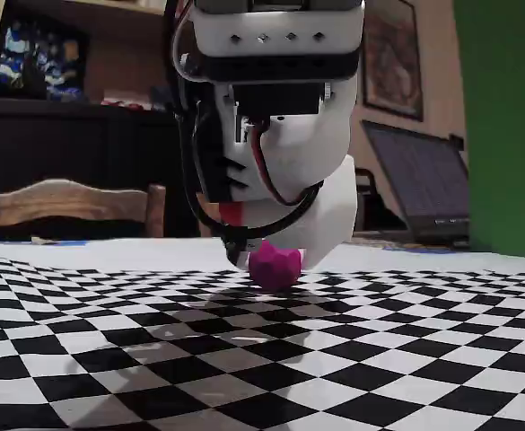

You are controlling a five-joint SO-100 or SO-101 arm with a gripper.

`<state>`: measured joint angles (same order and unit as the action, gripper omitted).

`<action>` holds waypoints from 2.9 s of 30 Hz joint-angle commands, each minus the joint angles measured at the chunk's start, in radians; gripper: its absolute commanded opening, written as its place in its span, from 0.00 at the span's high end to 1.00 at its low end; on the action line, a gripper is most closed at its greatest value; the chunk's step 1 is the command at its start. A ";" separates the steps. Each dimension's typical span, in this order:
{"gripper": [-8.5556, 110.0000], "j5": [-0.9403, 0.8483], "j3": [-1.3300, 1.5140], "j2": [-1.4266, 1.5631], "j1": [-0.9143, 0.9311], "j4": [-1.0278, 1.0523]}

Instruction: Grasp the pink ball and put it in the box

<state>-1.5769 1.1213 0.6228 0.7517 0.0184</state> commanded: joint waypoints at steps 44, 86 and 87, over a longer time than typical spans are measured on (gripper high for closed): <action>0.93 -0.006 0.249 0.408 0.017 -0.006; 0.93 -0.006 0.704 0.960 0.071 -0.006; 0.93 -0.006 0.712 0.968 0.074 -0.006</action>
<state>-1.5769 1.8300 1.5110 0.8130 0.0184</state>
